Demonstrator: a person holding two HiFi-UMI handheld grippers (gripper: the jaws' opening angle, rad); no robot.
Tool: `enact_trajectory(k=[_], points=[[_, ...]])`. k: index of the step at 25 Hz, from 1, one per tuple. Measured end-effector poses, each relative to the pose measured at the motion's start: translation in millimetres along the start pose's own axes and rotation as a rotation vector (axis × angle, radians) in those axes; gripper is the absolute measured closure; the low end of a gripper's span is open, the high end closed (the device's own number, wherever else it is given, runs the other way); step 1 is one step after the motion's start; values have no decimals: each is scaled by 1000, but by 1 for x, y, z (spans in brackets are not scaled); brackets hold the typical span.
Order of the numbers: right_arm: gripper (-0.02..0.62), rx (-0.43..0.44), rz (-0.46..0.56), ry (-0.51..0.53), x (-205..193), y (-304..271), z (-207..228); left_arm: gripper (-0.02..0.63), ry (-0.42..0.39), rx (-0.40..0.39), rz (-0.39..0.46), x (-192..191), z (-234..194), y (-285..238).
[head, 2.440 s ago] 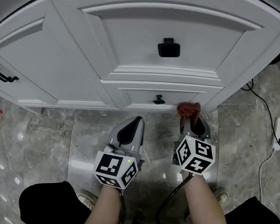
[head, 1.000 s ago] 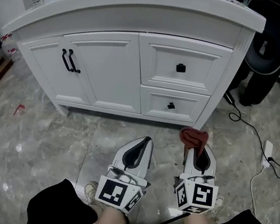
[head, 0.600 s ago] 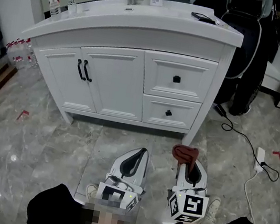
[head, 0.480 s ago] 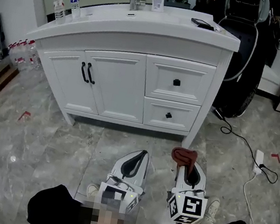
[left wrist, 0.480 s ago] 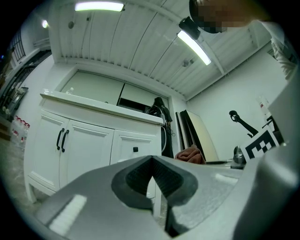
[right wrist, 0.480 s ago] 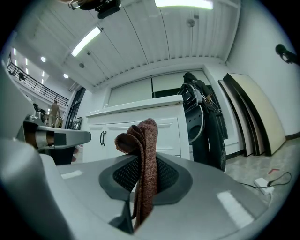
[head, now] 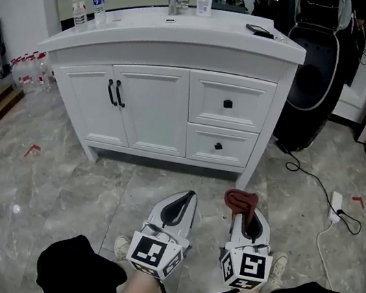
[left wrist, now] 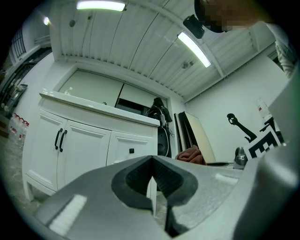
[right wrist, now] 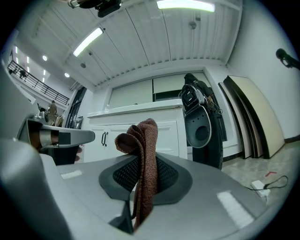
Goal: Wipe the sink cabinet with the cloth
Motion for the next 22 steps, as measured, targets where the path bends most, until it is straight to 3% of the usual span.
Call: enact_trajectory(k=[22], points=[[515,1,-13,16,-1,1,1,606,-37,-9,-15,1,4,0]])
Point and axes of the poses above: the fingertips, and each gripper's own axes: y backward along the fingers, z to its right, x out of its top, the point moved 10 cm from there along y, backward along the fingers, and after that the axes turned 5 degrees about -x, right-handed, at the moved point
